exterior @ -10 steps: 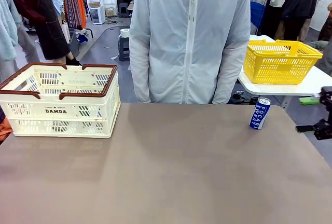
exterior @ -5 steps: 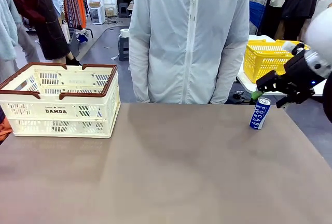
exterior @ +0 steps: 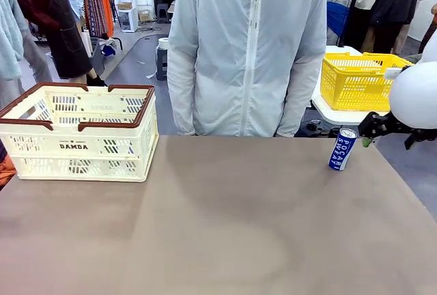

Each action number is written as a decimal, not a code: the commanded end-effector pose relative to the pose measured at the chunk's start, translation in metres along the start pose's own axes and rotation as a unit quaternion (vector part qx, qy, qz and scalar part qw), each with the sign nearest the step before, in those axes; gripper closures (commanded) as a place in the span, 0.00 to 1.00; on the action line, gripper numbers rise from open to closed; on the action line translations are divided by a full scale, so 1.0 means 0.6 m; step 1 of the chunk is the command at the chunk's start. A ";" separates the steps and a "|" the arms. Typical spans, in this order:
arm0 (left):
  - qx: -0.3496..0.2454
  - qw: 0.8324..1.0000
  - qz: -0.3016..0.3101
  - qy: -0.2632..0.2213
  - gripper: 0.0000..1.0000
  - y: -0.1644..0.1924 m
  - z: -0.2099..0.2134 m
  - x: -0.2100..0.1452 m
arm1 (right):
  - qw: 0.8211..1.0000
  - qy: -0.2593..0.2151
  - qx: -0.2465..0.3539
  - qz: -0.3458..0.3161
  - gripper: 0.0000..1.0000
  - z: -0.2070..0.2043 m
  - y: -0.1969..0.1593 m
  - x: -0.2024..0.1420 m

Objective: Place the drinks into the Shopping basket.
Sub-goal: Pick up one drink and place it into the Shopping basket.

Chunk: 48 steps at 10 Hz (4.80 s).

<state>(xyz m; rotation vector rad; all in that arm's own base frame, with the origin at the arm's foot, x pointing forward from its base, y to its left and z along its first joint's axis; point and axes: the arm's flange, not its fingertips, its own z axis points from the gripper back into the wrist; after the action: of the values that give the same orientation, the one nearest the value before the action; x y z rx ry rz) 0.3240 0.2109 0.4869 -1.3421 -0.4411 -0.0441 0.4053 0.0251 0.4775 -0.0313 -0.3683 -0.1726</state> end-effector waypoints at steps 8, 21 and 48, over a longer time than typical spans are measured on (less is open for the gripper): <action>-0.008 1.000 0.005 -0.005 0.00 -0.007 0.000 -0.001 | 1.000 0.023 0.015 0.009 0.00 -0.133 0.031 0.234; -0.008 1.000 0.005 -0.005 0.00 -0.007 0.000 -0.001 | 0.991 0.130 -0.008 0.009 0.00 -0.288 0.036 0.239; -0.008 1.000 0.005 -0.005 0.00 -0.007 0.000 -0.001 | 0.899 0.086 0.122 0.411 1.00 -0.084 0.713 -0.162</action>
<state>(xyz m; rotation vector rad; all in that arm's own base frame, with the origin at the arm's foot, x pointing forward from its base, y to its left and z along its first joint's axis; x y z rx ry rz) 0.3237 0.2110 0.4869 -1.3410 -0.4411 -0.0430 0.4032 0.4575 0.4017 0.0810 -0.1386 0.7210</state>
